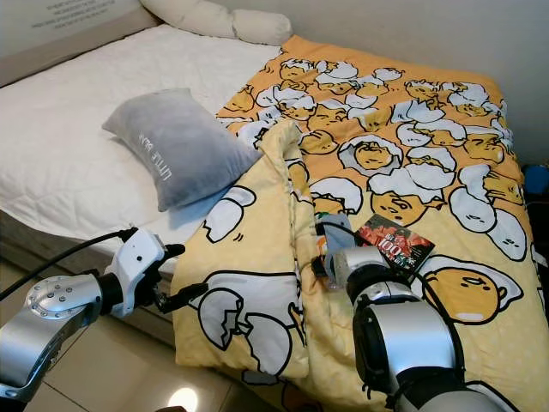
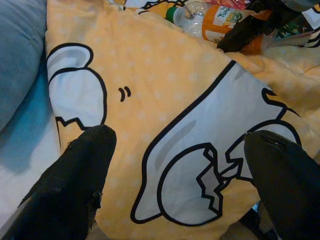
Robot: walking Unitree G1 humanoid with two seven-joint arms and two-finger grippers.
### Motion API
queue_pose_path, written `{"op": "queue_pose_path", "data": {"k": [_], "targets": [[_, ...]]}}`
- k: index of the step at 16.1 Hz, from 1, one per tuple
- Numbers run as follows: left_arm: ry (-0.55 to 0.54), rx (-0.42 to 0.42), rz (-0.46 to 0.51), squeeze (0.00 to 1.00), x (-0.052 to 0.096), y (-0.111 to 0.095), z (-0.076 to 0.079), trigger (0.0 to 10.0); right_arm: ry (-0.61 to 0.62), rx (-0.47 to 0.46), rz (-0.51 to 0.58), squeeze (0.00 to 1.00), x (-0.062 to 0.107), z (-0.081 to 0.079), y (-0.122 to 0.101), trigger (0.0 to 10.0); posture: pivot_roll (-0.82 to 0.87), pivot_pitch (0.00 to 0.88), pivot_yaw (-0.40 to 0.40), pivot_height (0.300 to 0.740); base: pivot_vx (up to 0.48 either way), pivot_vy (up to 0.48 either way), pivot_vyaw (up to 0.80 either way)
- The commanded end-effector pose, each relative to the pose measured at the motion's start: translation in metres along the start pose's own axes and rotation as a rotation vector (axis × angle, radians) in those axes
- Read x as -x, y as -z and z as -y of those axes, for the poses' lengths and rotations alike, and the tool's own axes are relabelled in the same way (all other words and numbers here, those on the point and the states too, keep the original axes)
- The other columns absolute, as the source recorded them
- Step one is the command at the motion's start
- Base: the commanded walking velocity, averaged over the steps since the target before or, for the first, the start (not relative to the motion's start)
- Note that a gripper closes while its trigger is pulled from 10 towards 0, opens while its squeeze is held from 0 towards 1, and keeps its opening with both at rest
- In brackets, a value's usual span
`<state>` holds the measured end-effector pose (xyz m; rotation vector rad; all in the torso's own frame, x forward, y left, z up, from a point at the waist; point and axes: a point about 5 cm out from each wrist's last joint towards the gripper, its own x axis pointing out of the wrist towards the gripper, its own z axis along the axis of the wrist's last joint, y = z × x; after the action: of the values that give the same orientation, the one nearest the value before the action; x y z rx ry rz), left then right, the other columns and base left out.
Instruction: Clean up the room
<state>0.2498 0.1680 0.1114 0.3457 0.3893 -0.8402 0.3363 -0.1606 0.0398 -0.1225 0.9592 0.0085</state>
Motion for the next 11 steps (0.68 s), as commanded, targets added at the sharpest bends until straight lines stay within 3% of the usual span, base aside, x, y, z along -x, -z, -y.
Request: {"op": "queue_pose_path", "data": {"k": [1,6,11], "targets": [[-0.002,-0.014,0.008,0.00,0.0013,-0.0054,-0.0017,10.0,0.010,-0.021,-0.023,0.00,-0.0018,0.0026,0.0071,0.0,0.15,0.000,-0.066,0.740,0.000,0.000,0.00],[0.006,-0.013,0.006,0.00,0.0005,-0.0060,-0.0024,10.0,0.012,-0.049,-0.042,0.00,-0.0040,0.0007,0.0150,0.0,0.15,0.000,-0.062,0.740,0.000,0.000,0.00],[0.003,-0.016,0.008,0.00,-0.0008,-0.0064,-0.0040,10.0,0.003,-0.057,-0.015,0.00,-0.0024,-0.0007,0.0076,0.0,0.14,0.000,-0.057,0.740,0.000,0.000,0.00]]}}
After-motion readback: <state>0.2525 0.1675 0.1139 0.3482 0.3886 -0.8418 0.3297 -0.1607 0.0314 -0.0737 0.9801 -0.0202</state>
